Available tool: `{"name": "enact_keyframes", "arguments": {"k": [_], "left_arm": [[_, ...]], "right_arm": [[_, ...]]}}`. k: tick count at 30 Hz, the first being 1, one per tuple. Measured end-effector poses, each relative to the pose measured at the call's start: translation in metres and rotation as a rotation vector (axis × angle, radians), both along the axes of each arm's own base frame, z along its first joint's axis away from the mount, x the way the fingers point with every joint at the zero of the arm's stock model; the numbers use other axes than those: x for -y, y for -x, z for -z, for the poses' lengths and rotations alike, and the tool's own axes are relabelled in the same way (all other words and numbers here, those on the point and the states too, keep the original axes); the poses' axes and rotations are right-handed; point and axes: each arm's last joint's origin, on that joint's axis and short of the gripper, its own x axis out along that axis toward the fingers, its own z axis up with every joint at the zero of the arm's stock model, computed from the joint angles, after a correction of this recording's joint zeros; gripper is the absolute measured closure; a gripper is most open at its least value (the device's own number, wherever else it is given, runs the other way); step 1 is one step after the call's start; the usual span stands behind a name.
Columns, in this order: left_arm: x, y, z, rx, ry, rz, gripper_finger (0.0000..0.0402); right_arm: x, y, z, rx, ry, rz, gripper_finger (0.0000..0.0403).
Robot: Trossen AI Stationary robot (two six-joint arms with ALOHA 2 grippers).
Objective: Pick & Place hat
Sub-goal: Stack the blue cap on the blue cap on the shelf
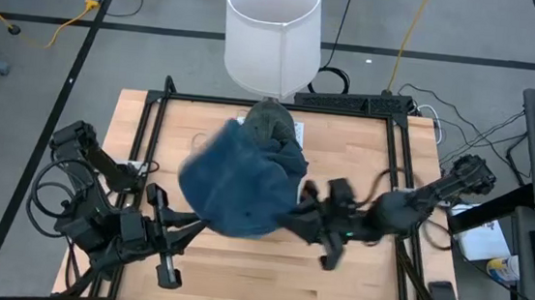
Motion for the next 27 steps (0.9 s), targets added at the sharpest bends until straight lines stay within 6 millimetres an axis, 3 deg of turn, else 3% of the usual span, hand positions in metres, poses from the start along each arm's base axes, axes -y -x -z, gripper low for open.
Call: {"name": "enact_keyframes", "arguments": {"k": [7,13,19,27], "left_arm": [[0.01,0.007,0.007,-0.037,0.089,0.004,0.033],[0.017,0.008,0.013,-0.033,0.135,0.05,0.0337],[0.017,0.008,0.014,-0.008,0.205,0.066,0.0335],[0.015,0.006,0.014,-0.006,0.208,0.057,0.0335]], "right_arm": [[0.026,0.049,-0.028,-0.035,0.175,-0.002,0.0384],[0.052,0.076,-0.031,-0.149,0.249,-0.088,0.0384],[0.069,0.088,-0.026,-0.314,0.263,-0.213,0.0384],[0.072,0.086,-0.037,-0.545,0.524,-0.245,0.0384]]}}
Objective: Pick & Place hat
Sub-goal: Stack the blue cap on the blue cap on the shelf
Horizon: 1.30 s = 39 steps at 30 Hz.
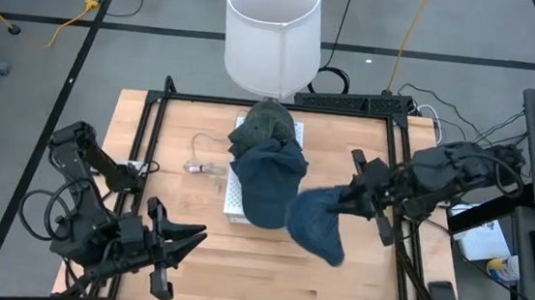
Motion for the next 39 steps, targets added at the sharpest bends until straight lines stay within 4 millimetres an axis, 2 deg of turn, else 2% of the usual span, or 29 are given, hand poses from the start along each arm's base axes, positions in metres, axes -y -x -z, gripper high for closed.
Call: {"name": "enact_keyframes", "arguments": {"k": [7,12,18,24,30,39], "left_arm": [[-0.005,-0.006,0.001,-0.005,-0.006,-0.024,0.0334],[-0.008,-0.009,0.001,-0.014,-0.027,-0.041,0.0334],[-0.009,-0.01,0.001,-0.017,-0.032,-0.045,0.0334],[-0.008,-0.011,0.002,-0.027,-0.046,-0.044,0.0334],[-0.008,-0.011,0.002,-0.036,-0.067,-0.049,0.0334],[-0.013,-0.016,0.002,-0.039,-0.068,-0.07,0.0334]], "right_arm": [[-0.007,-0.016,-0.007,-0.204,0.227,-0.081,0.0384],[-0.014,-0.038,0.004,-0.33,0.378,-0.148,0.0384],[-0.023,-0.056,0.022,-0.431,0.445,-0.285,0.0384],[-0.024,-0.055,0.03,-0.493,0.48,-0.39,0.0384],[-0.023,-0.049,0.028,-0.482,0.537,-0.431,0.0384],[-0.026,-0.047,0.023,-0.332,0.914,-0.477,0.0384]]}}
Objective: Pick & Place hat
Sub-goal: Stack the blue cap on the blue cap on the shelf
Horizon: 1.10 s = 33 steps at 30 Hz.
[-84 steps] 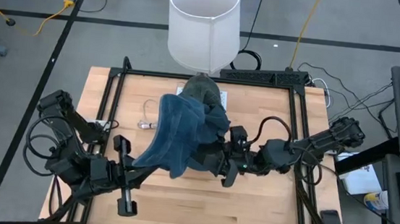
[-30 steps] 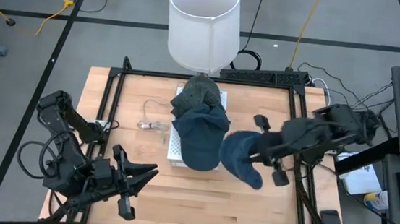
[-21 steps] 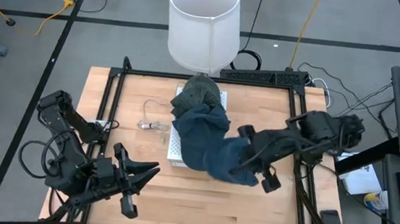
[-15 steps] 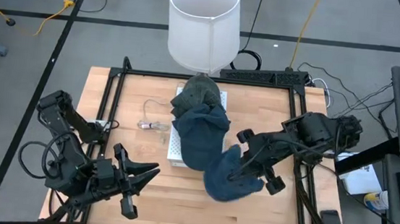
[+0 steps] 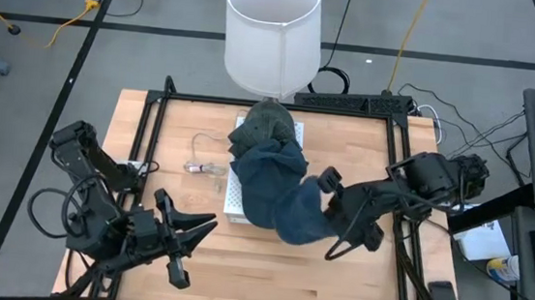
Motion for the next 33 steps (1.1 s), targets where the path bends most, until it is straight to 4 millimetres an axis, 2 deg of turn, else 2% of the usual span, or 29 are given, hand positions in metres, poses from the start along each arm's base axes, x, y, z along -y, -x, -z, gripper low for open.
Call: {"name": "enact_keyframes", "arguments": {"k": [7,10,16,23,28,33], "left_arm": [[-0.004,-0.004,0.0,0.0,0.001,-0.017,0.0334],[-0.006,-0.006,0.0,0.001,0.002,-0.025,0.0334],[-0.008,-0.008,0.0,0.001,0.002,-0.034,0.0334],[-0.008,-0.008,0.0,-0.002,0.004,-0.041,0.0334],[-0.01,-0.01,0.0,-0.002,0.004,-0.05,0.0334],[-0.014,-0.014,0.0,-0.002,0.004,-0.068,0.0334]], "right_arm": [[-0.002,-0.007,-0.017,0.271,0.252,-0.178,0.0384],[0.003,-0.011,-0.021,0.329,0.353,-0.223,0.0384],[0.013,-0.023,-0.019,0.334,0.474,-0.291,0.0383],[0.026,-0.029,-0.02,0.341,0.495,-0.257,0.0383],[0.035,-0.048,-0.01,0.304,0.462,-0.175,0.0383],[0.046,-0.072,0.009,0.222,0.473,-0.131,0.0383]]}}
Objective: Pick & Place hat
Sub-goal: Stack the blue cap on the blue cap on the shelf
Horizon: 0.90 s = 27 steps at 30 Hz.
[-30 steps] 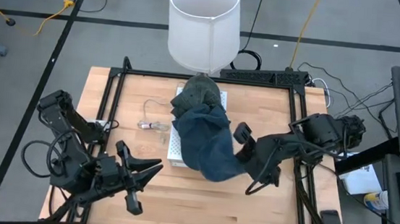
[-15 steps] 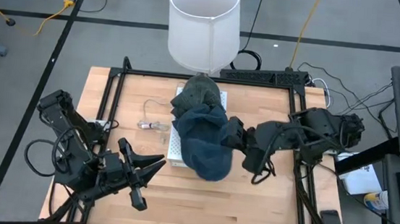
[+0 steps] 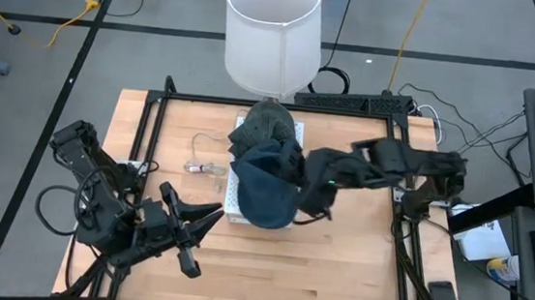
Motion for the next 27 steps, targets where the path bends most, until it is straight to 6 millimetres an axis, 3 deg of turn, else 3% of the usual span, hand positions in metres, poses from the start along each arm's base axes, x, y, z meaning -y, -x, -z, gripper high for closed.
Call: {"name": "enact_keyframes", "arguments": {"k": [12,27], "left_arm": [[-0.005,-0.004,0.0,-0.036,-0.062,-0.029,0.0334],[-0.009,-0.003,0.002,-0.17,-0.138,-0.169,0.0334]], "right_arm": [[0.053,-0.034,0.02,-0.033,0.018,0.11,0.0383],[0.098,-0.072,0.056,-0.097,-0.036,0.222,0.0383]]}}
